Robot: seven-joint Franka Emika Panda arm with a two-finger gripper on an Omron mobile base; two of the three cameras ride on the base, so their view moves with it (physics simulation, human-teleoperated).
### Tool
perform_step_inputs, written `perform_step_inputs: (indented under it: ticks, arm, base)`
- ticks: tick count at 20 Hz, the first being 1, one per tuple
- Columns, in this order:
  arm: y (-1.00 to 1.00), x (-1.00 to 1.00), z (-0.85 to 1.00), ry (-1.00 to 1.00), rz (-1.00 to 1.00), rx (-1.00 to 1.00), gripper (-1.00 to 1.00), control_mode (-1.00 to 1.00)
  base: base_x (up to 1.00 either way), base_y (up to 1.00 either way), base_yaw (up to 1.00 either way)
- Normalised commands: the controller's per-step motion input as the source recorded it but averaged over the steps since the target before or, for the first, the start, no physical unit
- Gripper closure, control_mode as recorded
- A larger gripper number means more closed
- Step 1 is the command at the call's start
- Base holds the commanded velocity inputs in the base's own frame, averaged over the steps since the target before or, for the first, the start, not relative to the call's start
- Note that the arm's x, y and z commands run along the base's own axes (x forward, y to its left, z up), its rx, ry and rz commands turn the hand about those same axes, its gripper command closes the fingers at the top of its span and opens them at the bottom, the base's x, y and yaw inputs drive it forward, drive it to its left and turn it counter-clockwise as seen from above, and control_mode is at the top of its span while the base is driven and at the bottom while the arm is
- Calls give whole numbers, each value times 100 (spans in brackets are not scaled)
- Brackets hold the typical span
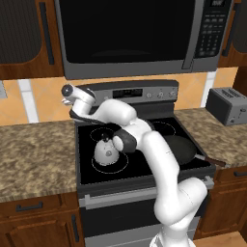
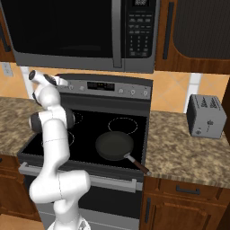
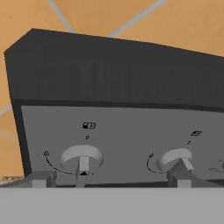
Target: Pick the kettle from the counter and place it on a stove burner. Then turn the burner on.
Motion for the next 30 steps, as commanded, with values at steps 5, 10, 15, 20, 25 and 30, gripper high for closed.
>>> perform_step_inputs:
  ticks: [5, 10, 15, 20, 25, 30]
  arm:
    - [18, 20, 0, 0, 0, 0, -100, -100]
    - [11, 13, -2, 0, 0, 0, -100, -100]
    - [7, 16, 0, 0, 0, 0, -100, -100]
    - [0, 27, 0, -1, 0, 0, -100, -100]
    - [-1, 26, 0, 0, 0, 0, -100, -100]
    - [-7, 9, 0, 0, 1, 0, -100, -100]
  base:
    - [0, 0, 0]
    - [0, 0, 0]
    - [0, 0, 0]
    - [0, 0, 0]
    - [0, 0, 0]
    - [0, 0, 0]
